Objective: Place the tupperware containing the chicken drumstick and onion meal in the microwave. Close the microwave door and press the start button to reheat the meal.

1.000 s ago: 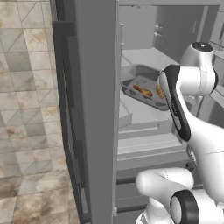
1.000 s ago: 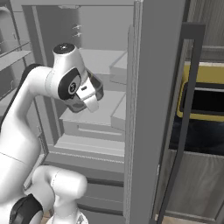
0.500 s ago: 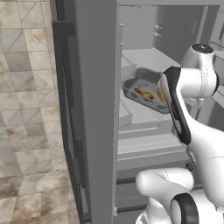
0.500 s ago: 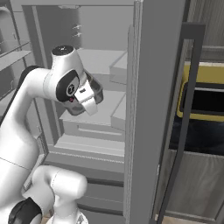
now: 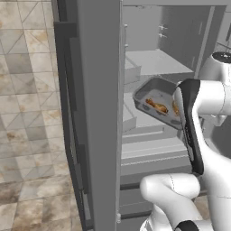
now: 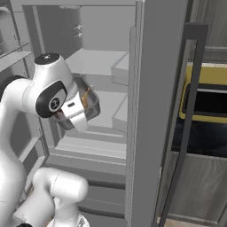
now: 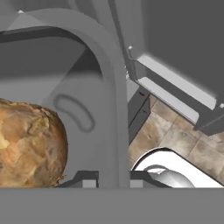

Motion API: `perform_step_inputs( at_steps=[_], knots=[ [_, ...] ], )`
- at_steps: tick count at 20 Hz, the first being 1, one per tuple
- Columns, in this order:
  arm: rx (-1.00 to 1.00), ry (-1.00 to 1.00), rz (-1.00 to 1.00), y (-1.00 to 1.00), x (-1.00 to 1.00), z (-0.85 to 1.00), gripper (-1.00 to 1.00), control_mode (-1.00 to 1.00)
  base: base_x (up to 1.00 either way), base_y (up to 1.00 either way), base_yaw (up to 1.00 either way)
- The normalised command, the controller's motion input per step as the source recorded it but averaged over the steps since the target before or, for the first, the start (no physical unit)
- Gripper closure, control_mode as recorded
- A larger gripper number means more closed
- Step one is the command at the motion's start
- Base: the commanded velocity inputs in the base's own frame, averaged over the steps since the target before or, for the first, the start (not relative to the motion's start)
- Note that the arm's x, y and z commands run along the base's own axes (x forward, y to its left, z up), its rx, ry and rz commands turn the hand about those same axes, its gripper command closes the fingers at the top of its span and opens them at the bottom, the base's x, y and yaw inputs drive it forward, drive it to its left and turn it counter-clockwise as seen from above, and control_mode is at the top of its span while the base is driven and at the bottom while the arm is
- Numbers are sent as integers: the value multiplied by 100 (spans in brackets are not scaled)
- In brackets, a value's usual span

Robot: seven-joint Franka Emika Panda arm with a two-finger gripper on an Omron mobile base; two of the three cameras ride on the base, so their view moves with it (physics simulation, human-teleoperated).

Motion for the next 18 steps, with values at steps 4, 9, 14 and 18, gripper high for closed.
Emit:
perform_step_inputs(
  at_steps=[4, 9, 14, 18],
  knots=[
    [0, 0, -10, 0, -42, 0, 100, -100, 0, 0, 0],
    [0, 0, -11, 0, 9, 0, 100, -100, 0, 0, 0],
    [0, 0, -1, 0, 25, 0, 100, -100, 0, 0, 0],
    [0, 0, 0, 0, 20, 0, 100, -100, 0, 0, 0]
  ],
)
